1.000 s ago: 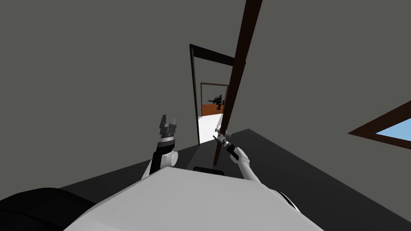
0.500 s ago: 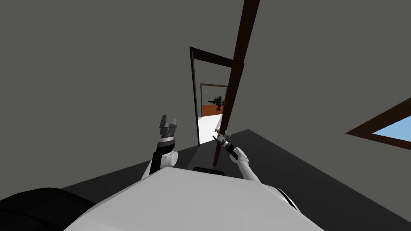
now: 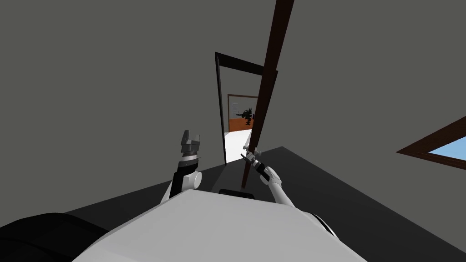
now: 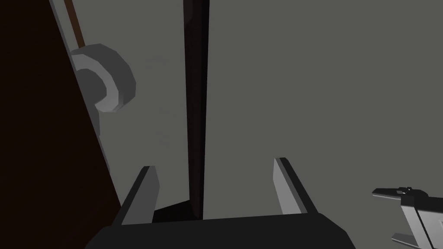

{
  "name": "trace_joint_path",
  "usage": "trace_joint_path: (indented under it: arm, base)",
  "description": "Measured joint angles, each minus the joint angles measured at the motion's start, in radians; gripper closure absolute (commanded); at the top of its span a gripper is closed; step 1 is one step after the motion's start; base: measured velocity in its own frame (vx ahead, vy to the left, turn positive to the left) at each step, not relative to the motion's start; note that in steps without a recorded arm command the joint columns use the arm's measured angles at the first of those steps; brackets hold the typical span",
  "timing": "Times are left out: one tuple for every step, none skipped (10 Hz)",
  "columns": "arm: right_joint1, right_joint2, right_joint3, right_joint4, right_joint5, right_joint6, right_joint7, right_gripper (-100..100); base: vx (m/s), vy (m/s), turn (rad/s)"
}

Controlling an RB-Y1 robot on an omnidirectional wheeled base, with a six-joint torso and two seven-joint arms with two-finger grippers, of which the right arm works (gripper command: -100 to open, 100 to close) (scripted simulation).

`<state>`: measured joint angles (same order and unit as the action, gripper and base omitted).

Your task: Pull the door open

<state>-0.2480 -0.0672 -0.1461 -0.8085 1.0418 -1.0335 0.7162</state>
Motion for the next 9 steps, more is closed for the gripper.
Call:
trace_joint_path:
  arm:
    - [0.005, -0.001, 0.003, -0.011, 0.002, 0.003, -0.004, -100]
    - [0.012, -0.008, 0.007, -0.027, 0.001, 0.004, -0.019, -100]
    - [0.014, -0.005, 0.011, -0.032, 0.002, 0.009, -0.023, -100]
    - [0.01, 0.0, 0.015, -0.028, 0.001, 0.013, -0.019, -100]
    - [-0.011, -0.002, 0.011, 0.01, -0.006, 0.005, -0.003, -100]
    - [-0.011, -0.002, 0.009, 0.014, -0.007, 0.003, 0.005, -100]
    - [-0.008, -0.003, 0.01, 0.009, -0.006, 0.004, 0.001, -100]
    - [0.004, -0.001, 0.015, -0.012, -0.002, 0.011, -0.01, -100]
    - [-0.003, 0.001, 0.019, -0.006, -0.003, 0.018, -0.014, -100]
  base:
    - [-0.022, -0.019, 0.037]
    - [-0.008, -0.045, 0.015]
    - [-0.019, -0.075, 0.045]
    - [-0.025, -0.057, 0.039]
    - [-0.001, -0.008, -0.013]
    - [0.003, 0.004, -0.021]
    - [0.02, -0.007, 0.0]
    - [-0.012, -0.042, 0.037]
    - [-0.04, -0.039, 0.046]
